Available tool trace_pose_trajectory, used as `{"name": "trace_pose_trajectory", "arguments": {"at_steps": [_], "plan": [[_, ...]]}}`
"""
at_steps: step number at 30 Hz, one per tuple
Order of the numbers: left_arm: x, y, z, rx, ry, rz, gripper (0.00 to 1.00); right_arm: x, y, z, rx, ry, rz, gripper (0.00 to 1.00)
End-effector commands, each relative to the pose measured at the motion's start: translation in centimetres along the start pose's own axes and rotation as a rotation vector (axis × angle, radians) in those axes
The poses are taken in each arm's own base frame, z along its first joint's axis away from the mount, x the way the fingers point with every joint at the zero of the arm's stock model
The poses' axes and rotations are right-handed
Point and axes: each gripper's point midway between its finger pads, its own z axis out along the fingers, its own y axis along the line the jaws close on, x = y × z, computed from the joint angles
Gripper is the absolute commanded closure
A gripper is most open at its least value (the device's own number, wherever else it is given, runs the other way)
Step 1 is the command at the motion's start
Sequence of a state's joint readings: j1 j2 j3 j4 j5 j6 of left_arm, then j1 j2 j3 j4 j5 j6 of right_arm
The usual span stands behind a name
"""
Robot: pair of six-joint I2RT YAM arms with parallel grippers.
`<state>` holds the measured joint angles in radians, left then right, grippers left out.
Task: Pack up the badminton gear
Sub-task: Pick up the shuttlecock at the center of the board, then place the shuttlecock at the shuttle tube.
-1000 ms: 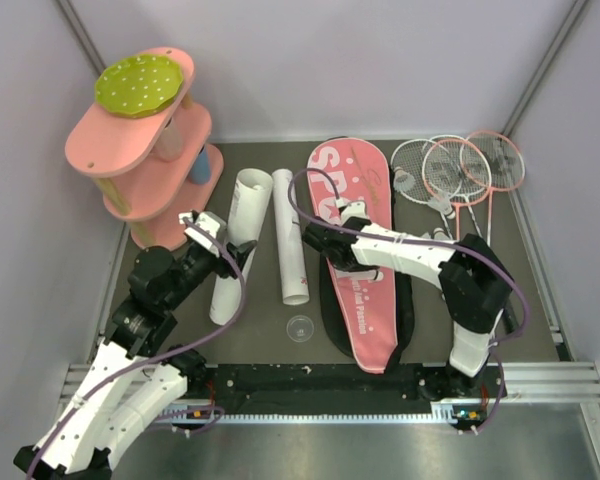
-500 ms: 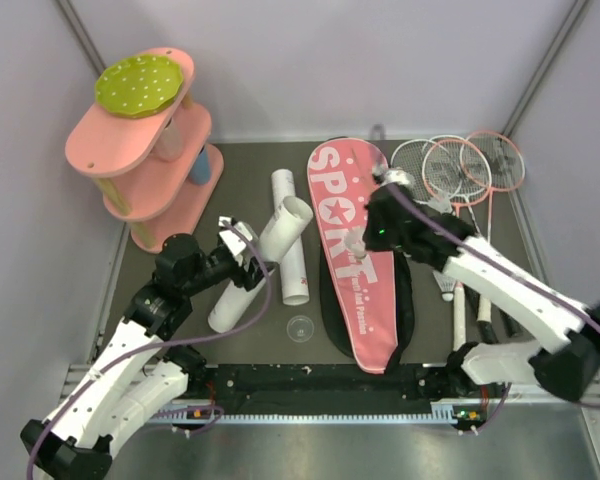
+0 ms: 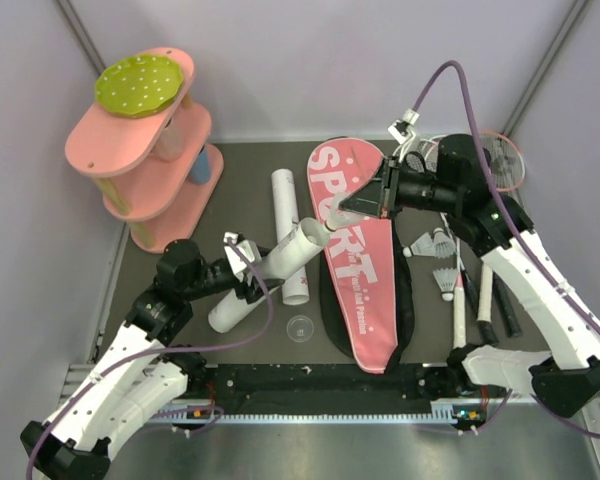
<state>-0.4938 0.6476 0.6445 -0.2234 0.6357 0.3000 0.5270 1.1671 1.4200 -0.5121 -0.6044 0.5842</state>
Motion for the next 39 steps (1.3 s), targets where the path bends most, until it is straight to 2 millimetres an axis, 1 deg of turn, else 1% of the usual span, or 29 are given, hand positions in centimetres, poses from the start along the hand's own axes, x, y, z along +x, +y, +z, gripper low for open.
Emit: {"name": "trace_pose_trajectory", "arguments": {"at_steps": [1,3,4,6,8,9,10,11,12,13,16,18,19,21,22,23,24,26,28,29,30,31,33,34,35,36,37,38,39], "plan": [[-2.6,-0.4,-0.1,0.032,-0.098,0.087,1.0,-0.2,2.8,0.7,-0.18,0.032,0.027,1.0],[-2.8,-0.4,-0.1,0.034,-0.103,0.09,1.0,0.1,3.0,1.4,-0.191,0.034,0.036,1.0],[-2.8,-0.4,-0.1,0.034,-0.103,0.087,1.0,0.6,2.5,2.2,-0.193,0.047,0.056,1.0],[-3.0,-0.3,-0.2,0.029,-0.107,0.093,1.0,1.5,2.9,3.2,-0.203,0.066,0.049,1.0],[-3.0,-0.3,-0.3,0.021,-0.108,0.094,1.0,1.7,2.0,3.7,-0.152,0.049,0.029,1.0],[-3.1,-0.3,-0.4,0.021,-0.113,0.097,1.0,1.9,1.4,3.8,-0.135,0.048,0.016,0.97],[-3.3,-0.4,-0.5,0.019,-0.121,0.102,1.0,2.3,0.8,4.0,-0.119,0.057,0.014,0.9],[-3.3,-0.4,-0.5,0.02,-0.123,0.101,1.0,2.8,0.0,4.4,-0.096,0.078,0.009,0.87],[-3.5,-0.3,-0.5,0.017,-0.129,0.104,1.0,3.0,-0.1,4.6,-0.093,0.09,0.0,0.84],[-3.5,-0.4,-0.5,0.016,-0.131,0.106,1.0,3.2,-0.4,4.7,-0.085,0.1,-0.007,0.75],[-3.5,-0.2,-0.5,0.011,-0.128,0.1,1.0,4.0,-1.5,4.7,-0.035,0.121,-0.045,0.58],[-3.5,-0.3,-0.5,0.011,-0.128,0.1,1.0,4.4,-1.8,4.9,-0.033,0.143,-0.058,0.53],[-3.5,-0.2,-0.5,0.009,-0.128,0.1,1.0,5.0,-1.6,4.9,-0.039,0.166,-0.059,0.49],[-3.6,-0.2,-0.5,0.01,-0.13,0.099,1.0,5.4,-1.4,5.4,-0.044,0.196,-0.072,0.46],[-3.6,-0.2,-0.5,0.009,-0.129,0.101,1.0,6.0,-1.7,5.7,-0.035,0.223,-0.067,0.43],[-3.6,-0.1,-0.5,0.003,-0.126,0.098,1.0,6.7,-1.3,6.0,-0.043,0.244,-0.078,0.4],[-3.6,0.0,-0.5,0.001,-0.126,0.094,1.0,6.7,-0.9,6.2,-0.044,0.25,-0.097,0.39],[-3.6,0.1,-0.5,-0.007,-0.125,0.092,1.0,7.6,-1.2,7.0,-0.005,0.273,-0.117,0.33],[-3.6,0.2,-0.6,-0.015,-0.125,0.092,1.0,7.8,-1.1,7.7,0.016,0.274,-0.133,0.3],[-3.6,0.2,-0.5,-0.017,-0.125,0.092,1.0,8.2,-2.1,8.2,0.084,0.275,-0.148,0.3],[-3.7,0.4,-0.6,-0.026,-0.125,0.091,1.0,8.3,-1.8,8.5,0.104,0.272,-0.187,0.29],[-3.6,0.5,-0.6,-0.032,-0.122,0.09,1.0,8.2,-2.2,8.6,0.13,0.264,-0.198,0.26],[-3.4,0.6,-0.5,-0.036,-0.117,0.079,1.0,7.2,-2.7,8.0,0.158,0.227,-0.196,0.22],[-3.4,0.8,-0.6,-0.052,-0.113,0.08,1.0,6.7,-2.4,7.5,0.138,0.213,-0.187,0.18],[-3.3,1.1,-0.6,-0.066,-0.11,0.074,1.0,5.8,-1.4,6.4,0.106,0.176,-0.188,0.16],[-3.2,1.4,-0.5,-0.08,-0.104,0.072,1.0,4.6,-2.0,5.7,0.113,0.131,-0.166,0.15],[-3.1,2.1,-0.6,-0.121,-0.093,0.066,1.0,4.0,-1.8,4.9,0.11,0.102,-0.169,0.1],[-3.0,2.4,-0.7,-0.139,-0.088,0.065,1.0,3.3,-1.8,4.0,0.117,0.073,-0.174,0.08],[-2.9,2.8,-0.7,-0.156,-0.082,0.064,1.0,2.5,-1.4,2.6,0.118,0.03,-0.183,0.07]]}}
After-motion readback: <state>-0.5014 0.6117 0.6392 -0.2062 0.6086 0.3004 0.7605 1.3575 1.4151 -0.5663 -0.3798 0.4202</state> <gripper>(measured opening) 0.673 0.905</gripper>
